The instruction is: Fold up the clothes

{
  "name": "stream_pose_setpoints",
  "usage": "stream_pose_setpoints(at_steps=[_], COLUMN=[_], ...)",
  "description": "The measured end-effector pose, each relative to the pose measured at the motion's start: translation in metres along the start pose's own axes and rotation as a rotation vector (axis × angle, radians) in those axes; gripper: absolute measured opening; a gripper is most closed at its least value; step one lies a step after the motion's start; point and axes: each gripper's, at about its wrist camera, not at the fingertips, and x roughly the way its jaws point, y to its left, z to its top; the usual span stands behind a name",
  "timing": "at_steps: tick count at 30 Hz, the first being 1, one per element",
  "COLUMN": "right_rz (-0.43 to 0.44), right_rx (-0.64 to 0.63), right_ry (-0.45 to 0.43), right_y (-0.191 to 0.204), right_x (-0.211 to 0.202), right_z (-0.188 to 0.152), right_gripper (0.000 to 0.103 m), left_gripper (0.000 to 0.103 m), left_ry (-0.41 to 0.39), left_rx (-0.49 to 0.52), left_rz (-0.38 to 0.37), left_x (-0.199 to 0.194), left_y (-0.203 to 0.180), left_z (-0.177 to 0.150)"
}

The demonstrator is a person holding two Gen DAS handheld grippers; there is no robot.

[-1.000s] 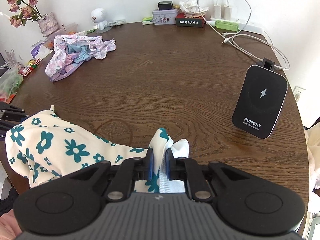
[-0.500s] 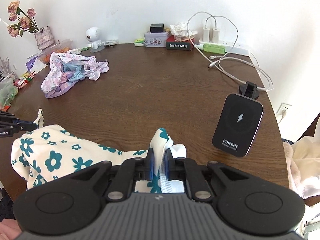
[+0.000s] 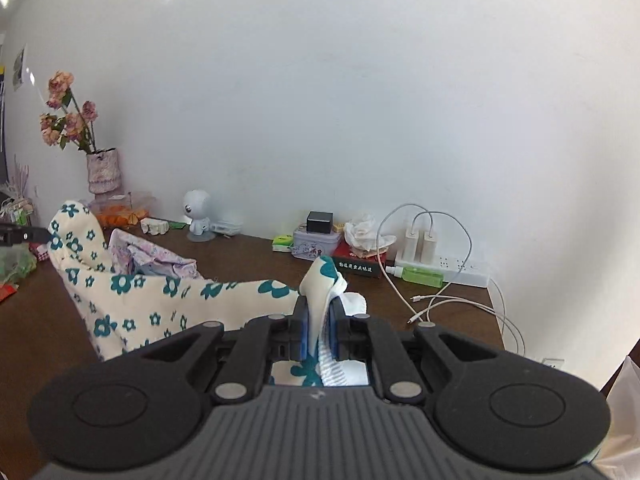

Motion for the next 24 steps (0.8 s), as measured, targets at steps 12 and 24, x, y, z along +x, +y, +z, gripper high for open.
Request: stream_pose_setpoints(at_steps=[12, 24], right_rz=[0.095, 0.052], right_rx=[0.158, 0.188], right_ry=[0.306, 0.304], right_y=[0.013, 0.013], right_x=[-0.018, -0.012], right_z=[-0.133, -0.115], right_gripper=[0.050, 0.062], left_gripper=[0.038, 0.073], left_ry=[0.254, 0.402], left_rx=[-0.065, -0.107], left_rz=[-0.058, 0.021], left_x=[0.003, 0.115], left_y=[0.009, 0.005], left_z=[-0.090, -0.046])
